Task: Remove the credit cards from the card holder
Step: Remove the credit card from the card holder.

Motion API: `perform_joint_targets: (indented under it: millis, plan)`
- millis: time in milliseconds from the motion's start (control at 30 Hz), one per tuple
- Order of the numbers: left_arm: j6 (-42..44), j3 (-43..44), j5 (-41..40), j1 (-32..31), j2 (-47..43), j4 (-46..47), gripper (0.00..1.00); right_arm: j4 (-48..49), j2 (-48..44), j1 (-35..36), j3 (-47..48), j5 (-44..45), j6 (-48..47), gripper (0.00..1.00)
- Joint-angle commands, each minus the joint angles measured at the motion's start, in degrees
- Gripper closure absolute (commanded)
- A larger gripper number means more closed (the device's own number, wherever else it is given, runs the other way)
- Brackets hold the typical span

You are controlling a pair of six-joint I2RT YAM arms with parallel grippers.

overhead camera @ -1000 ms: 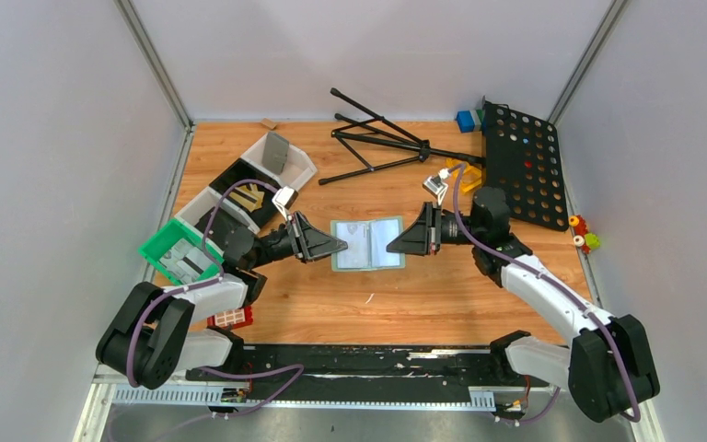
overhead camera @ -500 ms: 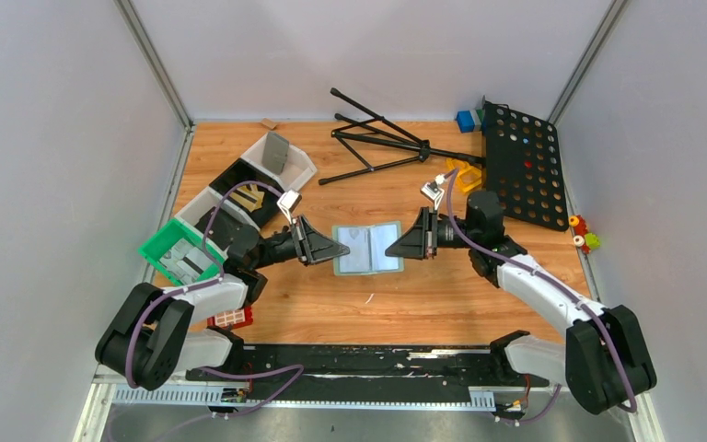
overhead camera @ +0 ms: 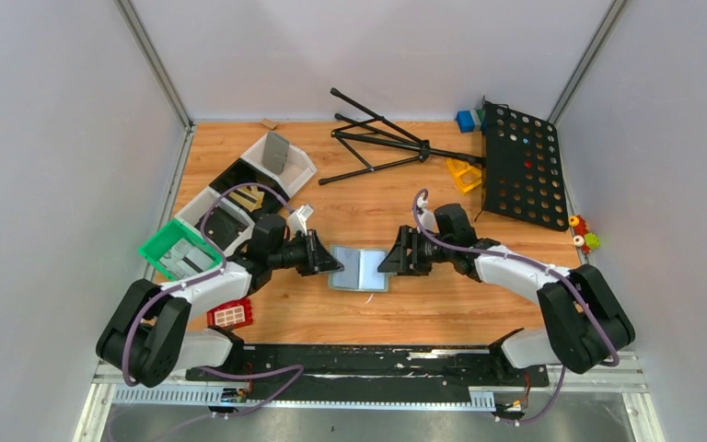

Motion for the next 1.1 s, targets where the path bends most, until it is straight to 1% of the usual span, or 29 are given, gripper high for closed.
perform_joint_targets:
  millis: [0,67,100,133,167,200,233,300,367,433,500,533,567,700,833,967,1067]
  plan:
    - [10.4,2.8,-4.5,-0.3,2.8,-11.1,1.0,-5.8,-0.8,2.4,1.4,12.8,-7.4,0.34]
    - [11.3,3.2,-5.0,-0.5,4.0,-11.8,1.0,-9.2,-1.9,4.6,2.9,18.4,-8.8,0.26]
    - [11.9,3.5,-5.9,-0.6,4.5,-13.5,1.0,-11.6,-2.4,6.5,4.2,22.6,-9.4,0.22]
    - [12.4,4.0,-6.8,-0.8,4.6,-14.7,1.0,-13.1,-2.9,8.1,5.1,25.4,-9.9,0.15]
    - [12.8,4.3,-7.5,-0.9,4.5,-15.7,1.0,-14.0,-3.3,9.7,5.9,27.5,-10.2,0.11]
    - [12.9,4.4,-7.9,-0.9,4.4,-16.1,1.0,-13.9,-3.6,11.0,6.4,28.3,-10.4,0.1]
    - [12.7,4.4,-7.8,-1.0,4.1,-16.2,0.98,-13.1,-3.7,12.2,6.5,28.2,-10.5,0.11]
    - [12.3,4.4,-7.7,-1.1,3.9,-16.3,0.96,-10.4,-2.5,13.7,6.5,26.5,-9.9,0.18]
    - [12.2,4.7,-7.3,-1.2,3.7,-16.5,0.94,-7.4,-0.1,14.4,6.7,23.9,-9.2,0.3]
    - [11.9,4.8,-6.8,-1.2,3.5,-16.4,0.92,-5.1,2.8,14.9,7.6,21.4,-8.4,0.39]
    - [11.7,4.9,-6.4,-1.3,3.2,-16.4,0.91,-2.9,5.7,15.3,8.5,19.3,-7.7,0.47]
    - [11.6,4.8,-6.0,-1.3,3.0,-16.2,0.9,-2.3,6.9,15.5,9.0,18.6,-7.4,0.48]
    - [11.3,4.7,-5.5,-1.4,2.7,-15.7,0.89,-0.4,8.1,15.7,9.4,17.9,-7.2,0.54]
    - [9.9,4.1,-3.3,-1.4,1.7,-14.0,0.8,2.2,12.4,15.8,10.1,16.1,-5.8,0.69]
    - [9.4,3.7,-3.0,-1.4,0.0,-13.9,0.7,3.9,15.5,15.8,10.0,15.6,-4.8,0.8]
    - [8.2,3.1,-1.1,-1.4,-0.3,-11.8,0.7,5.6,17.8,15.8,9.6,14.6,-4.0,0.88]
    - [8.2,2.9,-1.4,-1.4,0.2,-11.7,0.72,6.7,18.3,15.8,9.2,13.7,-3.6,0.91]
